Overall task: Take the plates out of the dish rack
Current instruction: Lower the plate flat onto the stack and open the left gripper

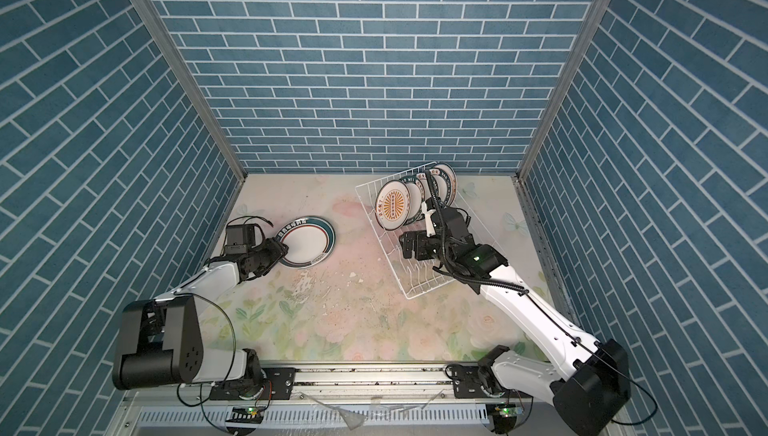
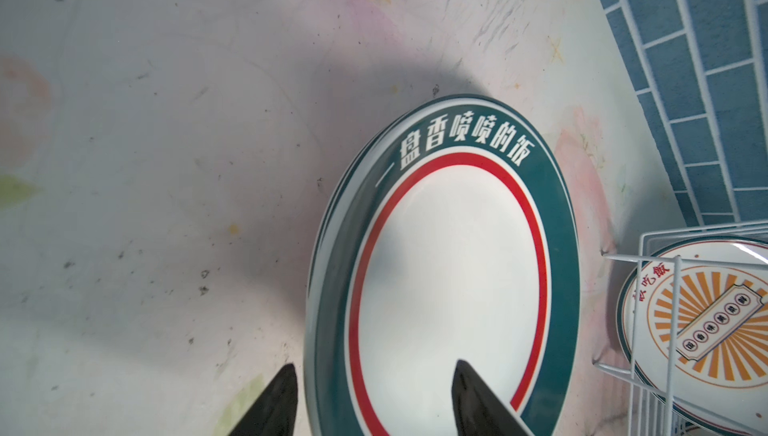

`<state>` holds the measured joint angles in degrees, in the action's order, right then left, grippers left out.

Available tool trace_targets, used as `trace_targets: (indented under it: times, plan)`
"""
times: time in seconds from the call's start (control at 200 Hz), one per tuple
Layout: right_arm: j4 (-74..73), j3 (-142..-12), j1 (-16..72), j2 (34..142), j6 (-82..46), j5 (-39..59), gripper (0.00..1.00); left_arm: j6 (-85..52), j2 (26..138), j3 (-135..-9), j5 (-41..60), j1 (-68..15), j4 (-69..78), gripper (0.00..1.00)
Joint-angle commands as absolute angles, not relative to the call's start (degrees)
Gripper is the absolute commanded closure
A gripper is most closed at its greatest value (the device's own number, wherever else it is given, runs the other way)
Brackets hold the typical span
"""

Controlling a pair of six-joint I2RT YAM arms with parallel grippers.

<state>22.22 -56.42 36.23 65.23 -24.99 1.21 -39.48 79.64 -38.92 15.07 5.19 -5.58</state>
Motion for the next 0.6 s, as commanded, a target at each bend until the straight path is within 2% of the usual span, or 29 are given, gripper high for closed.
trace_targets:
  times: [0.0, 0.09, 0.13, 0.17, 0.385, 0.405, 0.42, 0.435, 0.595]
  plan:
    - [21.79, -56.07, 35.95, 65.77, -22.76, 2.02, 0.01, -38.67, 80.20, -41.13, 15.59, 4.59, -5.06, 0.37]
    - [21.77, -55.92, 35.93, 65.77, -22.68, 2.12, 0.01, -38.48, 80.67, -41.39, 15.77, 4.22, -4.95, 0.34]
    - [21.75, -55.93, 35.94, 65.68, -22.68, 2.20, 0.01, -38.45, 80.72, -41.40, 16.00, 4.17, -4.58, 0.24]
    - [21.76, -55.88, 35.88, 65.71, -22.63, 2.26, 0.01, -38.46, 80.75, -41.40, 16.08, 4.05, -4.48, 0.20]
    - [23.14, -56.32, 35.81, 65.35, -21.74, -0.09, 0.01, -38.38, 78.39, -40.19, 15.81, 4.03, -3.45, 0.15]
    - [23.46, -56.43, 35.85, 65.27, -21.64, -0.70, 0.01, -38.32, 77.90, -40.24, 15.80, 4.02, -3.31, 0.12]
    - [23.63, -56.50, 35.88, 65.22, -21.58, -1.21, 0.01, -38.32, 77.48, -40.18, 15.82, 4.00, -3.13, 0.03]
    - [23.90, -56.58, 35.87, 65.14, -21.52, -1.71, 0.01, -38.28, 77.05, -40.20, 15.78, 4.04, -3.16, 0.01]
    - [25.98, -57.21, 35.77, 63.30, -20.10, -7.16, 0.01, -37.88, 73.14, -38.50, 14.82, 4.04, -4.19, 0.01]
